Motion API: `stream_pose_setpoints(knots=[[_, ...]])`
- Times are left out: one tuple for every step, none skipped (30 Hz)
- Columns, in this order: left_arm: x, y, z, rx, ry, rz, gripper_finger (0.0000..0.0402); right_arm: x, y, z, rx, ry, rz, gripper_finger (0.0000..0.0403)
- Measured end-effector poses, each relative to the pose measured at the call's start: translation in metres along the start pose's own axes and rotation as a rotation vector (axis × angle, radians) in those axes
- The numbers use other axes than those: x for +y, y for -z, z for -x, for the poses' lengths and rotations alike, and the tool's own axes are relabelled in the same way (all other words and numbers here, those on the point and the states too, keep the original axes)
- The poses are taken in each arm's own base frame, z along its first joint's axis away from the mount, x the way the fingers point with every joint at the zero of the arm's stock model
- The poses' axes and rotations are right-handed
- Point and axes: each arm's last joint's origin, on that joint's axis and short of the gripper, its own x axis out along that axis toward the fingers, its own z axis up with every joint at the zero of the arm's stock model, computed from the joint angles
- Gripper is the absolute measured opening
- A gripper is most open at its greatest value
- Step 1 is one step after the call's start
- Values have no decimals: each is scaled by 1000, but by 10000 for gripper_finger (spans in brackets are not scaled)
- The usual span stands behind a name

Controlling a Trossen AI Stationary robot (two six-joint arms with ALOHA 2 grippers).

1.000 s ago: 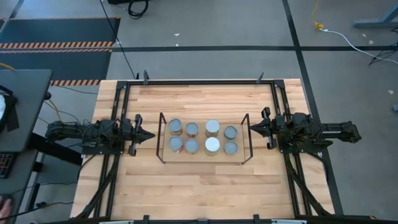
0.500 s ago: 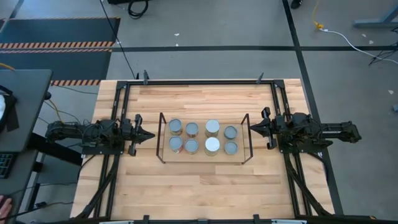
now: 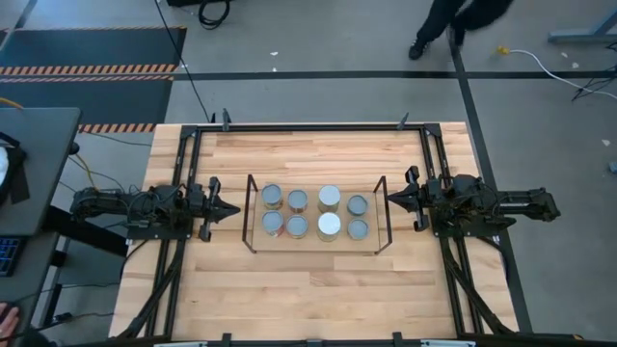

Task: Pick and place cans onto a shelf
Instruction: Return to Home Position

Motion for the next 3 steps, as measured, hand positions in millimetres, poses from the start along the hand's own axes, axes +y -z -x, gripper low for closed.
stream_pose_setpoints(knots=[[0,0,0,0,0,0,20,0,0,0,0,0,0,16],[0,0,0,0,0,1,21,0,0,0,0,0,0,16],[0,0,0,0,0,0,22,0,0,0,0,0,0,16]])
